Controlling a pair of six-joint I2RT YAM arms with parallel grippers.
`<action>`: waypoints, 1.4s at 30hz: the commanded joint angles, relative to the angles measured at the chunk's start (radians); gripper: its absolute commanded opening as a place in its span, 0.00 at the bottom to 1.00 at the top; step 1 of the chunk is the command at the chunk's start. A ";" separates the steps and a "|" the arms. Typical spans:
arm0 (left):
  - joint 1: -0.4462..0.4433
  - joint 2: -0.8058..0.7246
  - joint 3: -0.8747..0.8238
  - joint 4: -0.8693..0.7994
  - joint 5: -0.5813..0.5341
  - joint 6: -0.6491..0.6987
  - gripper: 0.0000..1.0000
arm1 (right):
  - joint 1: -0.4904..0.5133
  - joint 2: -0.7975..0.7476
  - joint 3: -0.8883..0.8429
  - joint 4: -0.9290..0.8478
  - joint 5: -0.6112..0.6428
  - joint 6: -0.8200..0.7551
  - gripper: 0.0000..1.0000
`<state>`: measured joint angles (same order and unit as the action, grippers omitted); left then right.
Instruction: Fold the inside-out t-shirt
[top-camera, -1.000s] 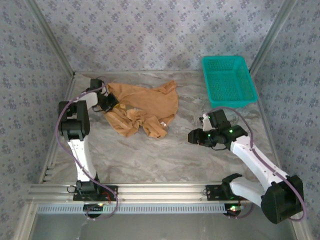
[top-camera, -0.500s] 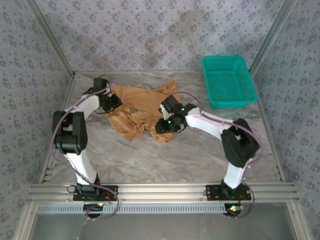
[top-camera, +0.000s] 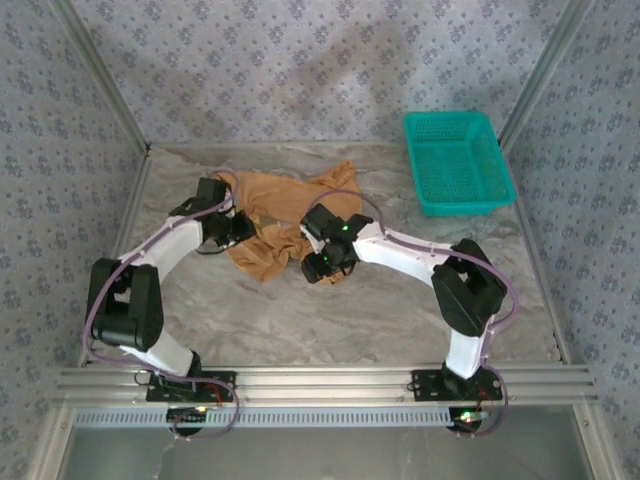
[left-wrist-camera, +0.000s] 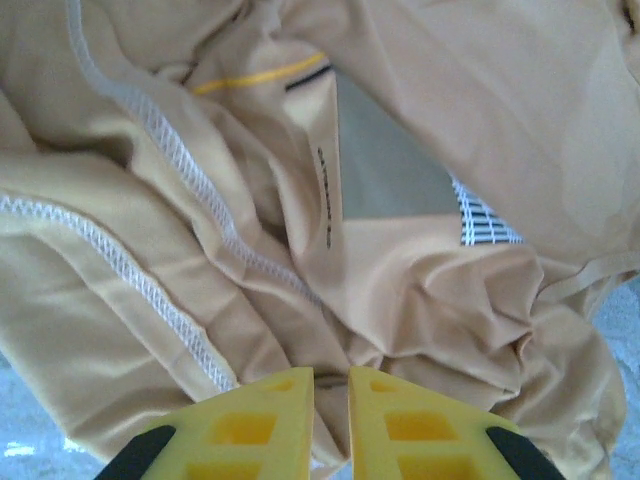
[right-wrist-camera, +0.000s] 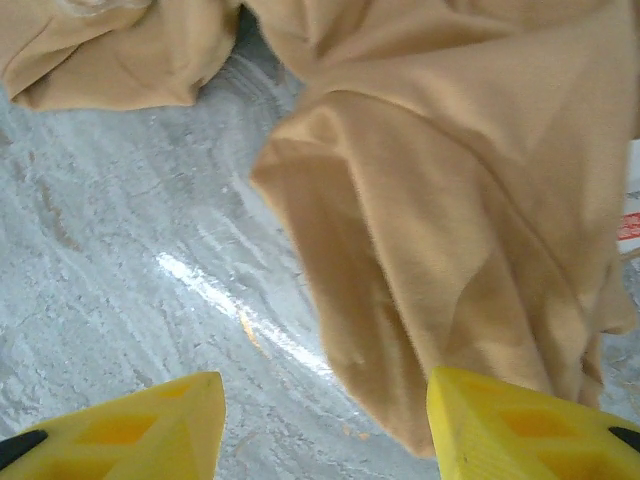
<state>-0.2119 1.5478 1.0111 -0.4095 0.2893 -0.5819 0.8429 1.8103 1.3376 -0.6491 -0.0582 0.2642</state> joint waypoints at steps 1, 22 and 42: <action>-0.007 -0.062 -0.055 0.034 0.024 -0.034 0.16 | 0.001 0.017 0.010 -0.042 0.067 -0.048 0.57; -0.313 -0.119 -0.301 0.479 0.168 -0.231 0.44 | -0.239 -0.075 -0.028 0.110 -0.340 0.086 0.00; -0.433 0.223 -0.165 0.784 0.159 -0.423 0.23 | -0.301 -0.100 -0.108 0.200 -0.445 0.151 0.00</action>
<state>-0.6380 1.7500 0.8131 0.2974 0.4549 -0.9718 0.5457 1.7256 1.2461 -0.4507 -0.4873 0.4038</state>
